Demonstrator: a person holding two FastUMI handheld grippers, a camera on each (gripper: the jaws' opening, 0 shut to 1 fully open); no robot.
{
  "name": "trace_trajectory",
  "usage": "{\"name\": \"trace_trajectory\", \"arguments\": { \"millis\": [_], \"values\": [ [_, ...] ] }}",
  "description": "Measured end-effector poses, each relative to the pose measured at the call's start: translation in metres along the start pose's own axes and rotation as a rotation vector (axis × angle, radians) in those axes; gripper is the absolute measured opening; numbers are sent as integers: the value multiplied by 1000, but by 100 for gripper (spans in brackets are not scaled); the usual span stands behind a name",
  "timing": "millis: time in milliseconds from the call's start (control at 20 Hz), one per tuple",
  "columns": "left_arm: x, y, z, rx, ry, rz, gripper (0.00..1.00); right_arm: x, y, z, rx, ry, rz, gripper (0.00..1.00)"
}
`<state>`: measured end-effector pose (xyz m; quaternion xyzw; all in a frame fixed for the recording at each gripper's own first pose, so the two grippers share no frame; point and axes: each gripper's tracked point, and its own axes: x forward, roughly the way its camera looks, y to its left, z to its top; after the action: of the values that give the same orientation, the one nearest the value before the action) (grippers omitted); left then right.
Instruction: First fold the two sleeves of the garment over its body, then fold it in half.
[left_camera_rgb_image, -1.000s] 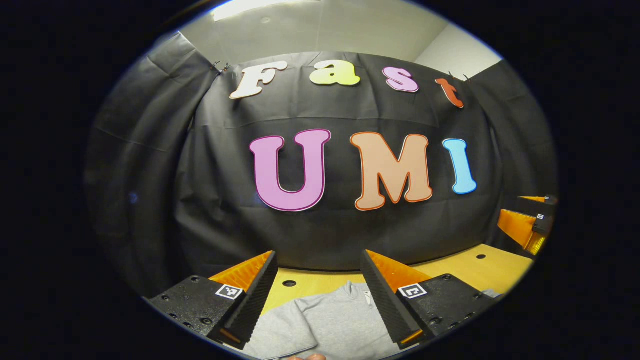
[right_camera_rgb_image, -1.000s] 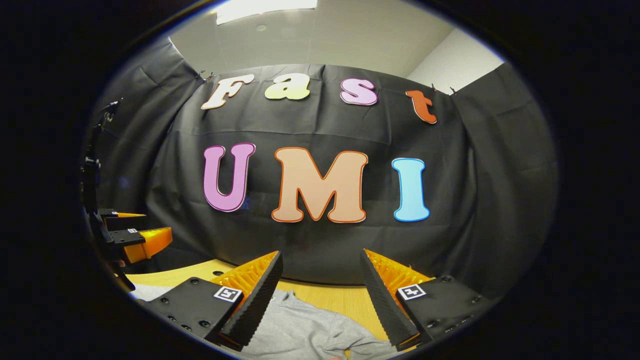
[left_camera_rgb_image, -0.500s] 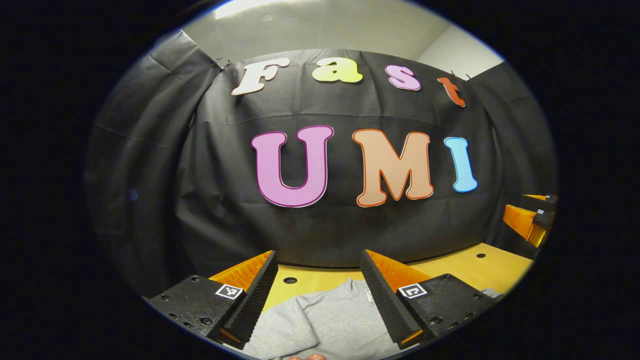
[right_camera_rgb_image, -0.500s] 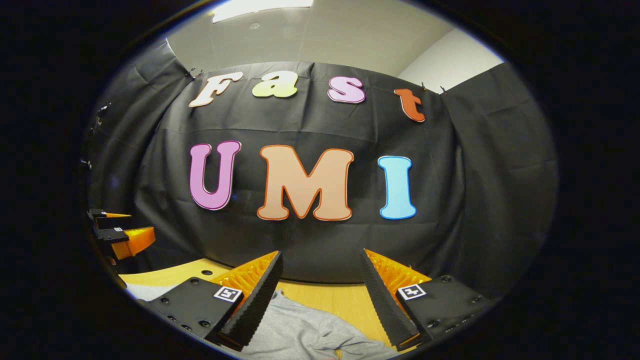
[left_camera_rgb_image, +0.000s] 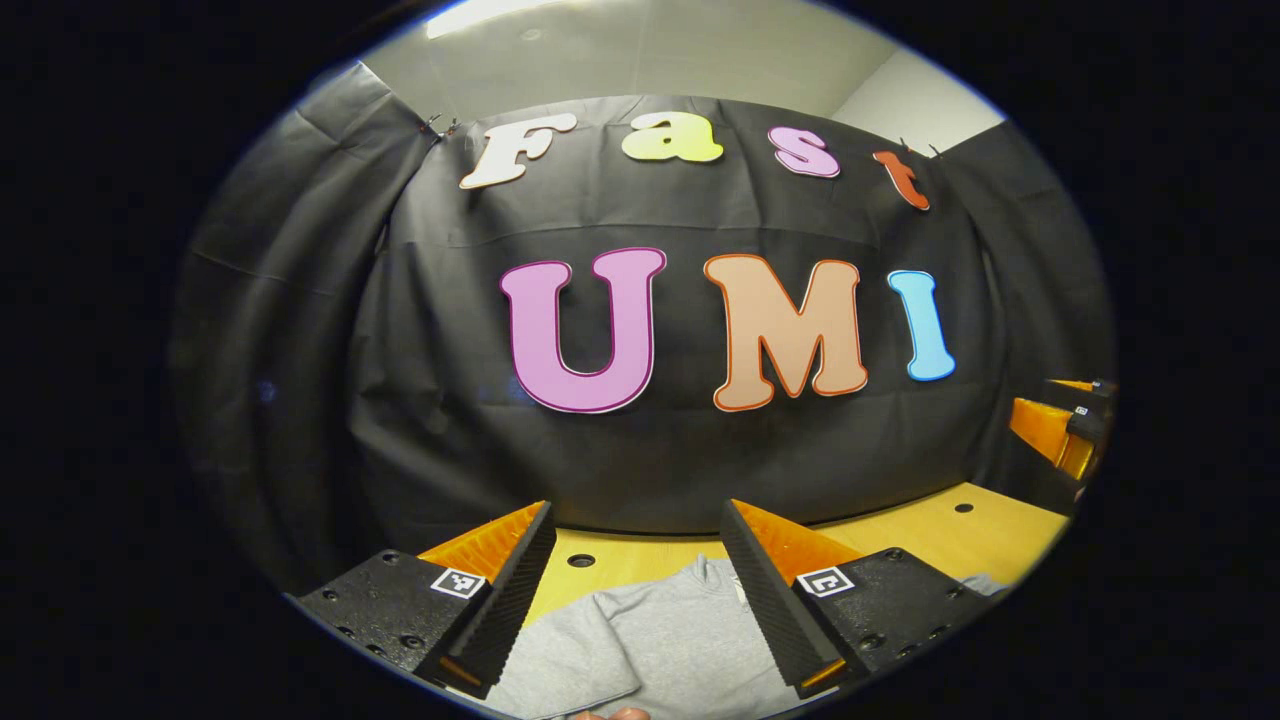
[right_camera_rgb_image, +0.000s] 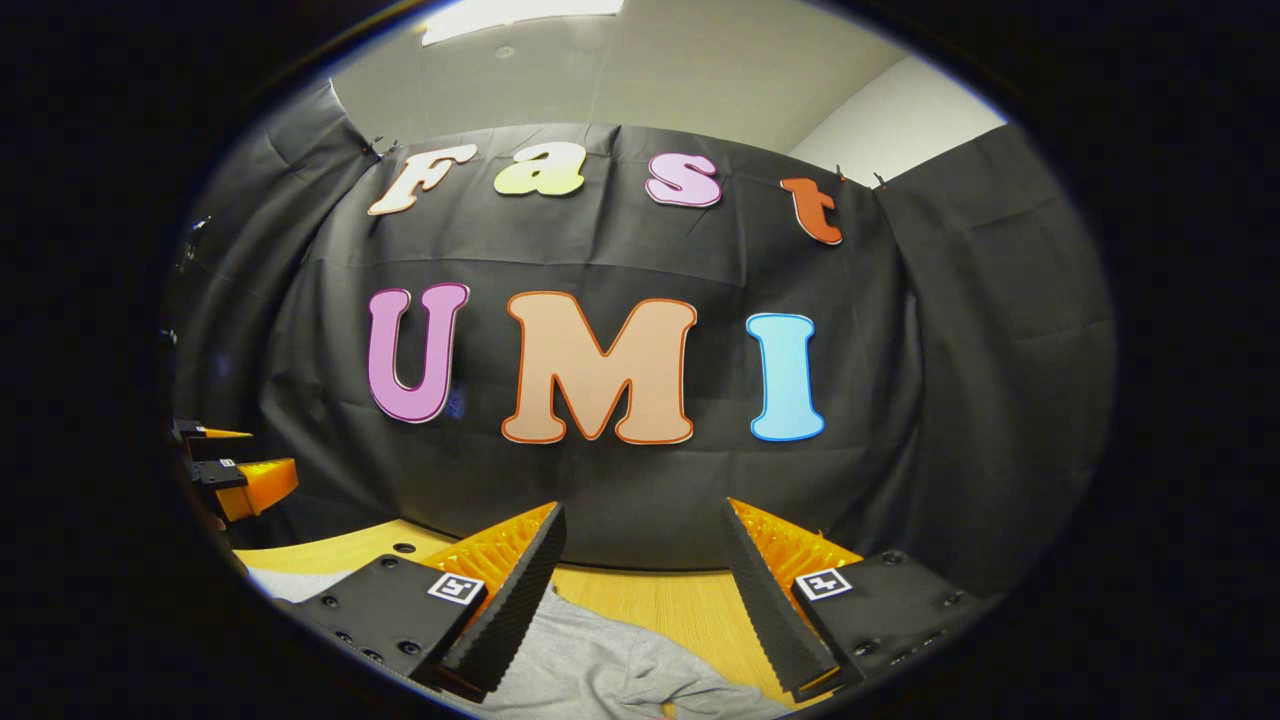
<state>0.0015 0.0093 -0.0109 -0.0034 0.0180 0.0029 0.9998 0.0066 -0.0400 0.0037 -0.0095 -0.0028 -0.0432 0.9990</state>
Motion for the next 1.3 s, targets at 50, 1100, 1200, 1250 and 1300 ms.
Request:
{"name": "trace_trajectory", "arguments": {
  "millis": [50,1100,1200,1250,1300],
  "values": [
    [1,-1,-2,-2,0,-1,96,1,-3,-1,-2,5,-4,97],
    [15,-18,-14,6,26,-56,96,-38,-116,-61,-174,259,-39,97],
    [16,-23,-15,18,29,-68,96,-49,-134,-75,-169,301,-65,97],
    [17,-27,-15,25,30,-76,96,-54,-140,-82,-171,319,-78,97],
    [18,-31,-15,29,29,-85,96,-60,-147,-87,-177,335,-88,97]
  ]
}}
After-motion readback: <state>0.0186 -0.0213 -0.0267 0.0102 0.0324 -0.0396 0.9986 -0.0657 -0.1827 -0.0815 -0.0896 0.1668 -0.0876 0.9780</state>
